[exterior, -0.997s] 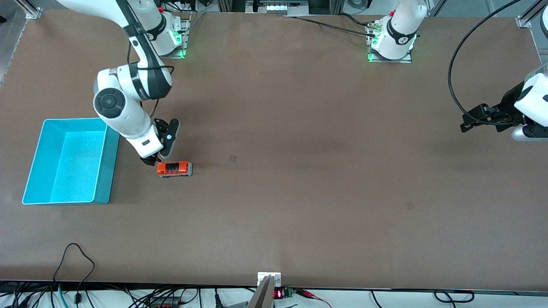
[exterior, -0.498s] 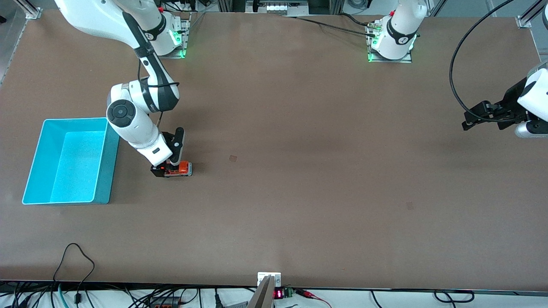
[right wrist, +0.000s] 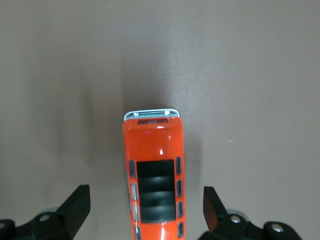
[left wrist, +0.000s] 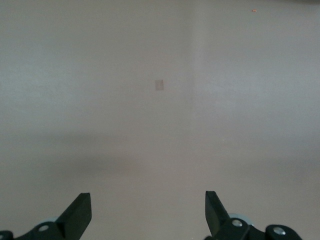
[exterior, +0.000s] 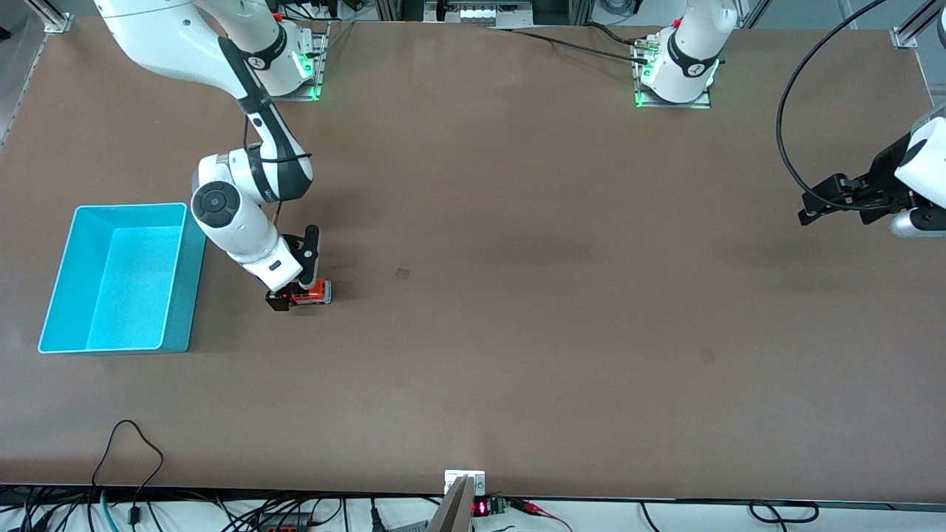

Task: Wind up bus and store in blue box
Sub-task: 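Lift the bus with the right gripper and carry it over the blue box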

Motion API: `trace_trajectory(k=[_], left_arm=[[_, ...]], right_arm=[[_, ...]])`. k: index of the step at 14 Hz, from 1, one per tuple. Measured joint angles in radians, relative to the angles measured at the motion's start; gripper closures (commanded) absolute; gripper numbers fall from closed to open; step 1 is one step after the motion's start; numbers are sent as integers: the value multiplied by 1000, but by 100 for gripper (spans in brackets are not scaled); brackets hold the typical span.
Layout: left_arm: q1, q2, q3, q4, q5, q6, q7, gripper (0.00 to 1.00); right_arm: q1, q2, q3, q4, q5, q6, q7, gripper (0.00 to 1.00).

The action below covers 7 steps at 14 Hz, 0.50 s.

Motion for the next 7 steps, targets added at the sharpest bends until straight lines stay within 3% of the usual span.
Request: trace_trajectory(k=[3,4,5,7], left_arm=[[0,0,0,0,0,-5,0,0],[0,0,0,0,1,-5,0,0],[0,0,0,0,1,-5,0,0],[0,0,0,0,1,-6,0,0]], right_arm=[[0,29,-3,11,0,11,0,0],[-1,32,-3,13,0,12,0,15],[-1,34,-4,15,0,12,0,64],[-5,38,-6,20,1,12,0,89]])
